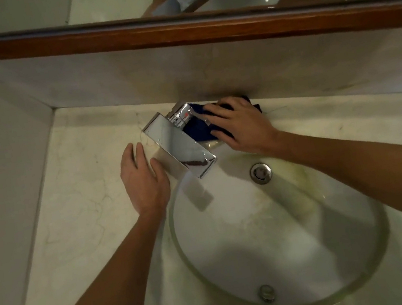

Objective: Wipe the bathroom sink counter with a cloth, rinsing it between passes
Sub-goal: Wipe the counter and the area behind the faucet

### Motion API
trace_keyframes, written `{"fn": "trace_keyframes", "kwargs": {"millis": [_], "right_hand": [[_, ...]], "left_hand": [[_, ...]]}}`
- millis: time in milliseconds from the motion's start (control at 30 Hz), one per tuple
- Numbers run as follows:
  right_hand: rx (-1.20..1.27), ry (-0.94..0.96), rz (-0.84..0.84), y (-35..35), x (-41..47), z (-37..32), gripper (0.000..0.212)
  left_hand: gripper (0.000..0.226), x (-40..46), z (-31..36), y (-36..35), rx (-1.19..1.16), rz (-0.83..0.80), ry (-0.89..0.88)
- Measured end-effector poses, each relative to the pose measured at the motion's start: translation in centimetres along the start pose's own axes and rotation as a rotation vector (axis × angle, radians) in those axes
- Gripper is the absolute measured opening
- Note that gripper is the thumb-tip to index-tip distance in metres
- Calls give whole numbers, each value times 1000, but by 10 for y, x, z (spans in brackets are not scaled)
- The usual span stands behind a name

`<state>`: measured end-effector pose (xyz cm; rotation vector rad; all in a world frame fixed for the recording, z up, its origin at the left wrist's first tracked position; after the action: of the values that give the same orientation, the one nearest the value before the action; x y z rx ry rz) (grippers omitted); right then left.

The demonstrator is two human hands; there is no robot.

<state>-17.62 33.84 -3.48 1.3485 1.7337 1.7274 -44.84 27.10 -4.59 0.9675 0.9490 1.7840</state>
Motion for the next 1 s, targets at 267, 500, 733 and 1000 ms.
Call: {"fn": "trace_keyframes", "kwargs": {"millis": [267,500,733,1000], "right_hand": [[126,320,-3,4,-19,13,44],[94,435,-66,6,-28,21,46],[-7,-54,-1,40,-71,56,47],[-98,-358,97,109,-184,126,43]], "left_hand": [[53,-2,3,2,-27,6,21],[53,-1,0,3,-29,1,10],[57,1,-2,2,-35,5,-14],[53,0,1,2,-37,21,-18]]}}
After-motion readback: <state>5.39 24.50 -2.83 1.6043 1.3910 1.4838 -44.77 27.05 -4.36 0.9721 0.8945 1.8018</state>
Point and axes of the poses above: each hand's wrist, its own x-axis towards the middle knuckle, its own y-axis out of the back of the hand, z = x × y, the point moved 1 cm from there along x, towards the middle knuckle, and after that the axes turned 11 degrees about z, right-handed, at the moved point
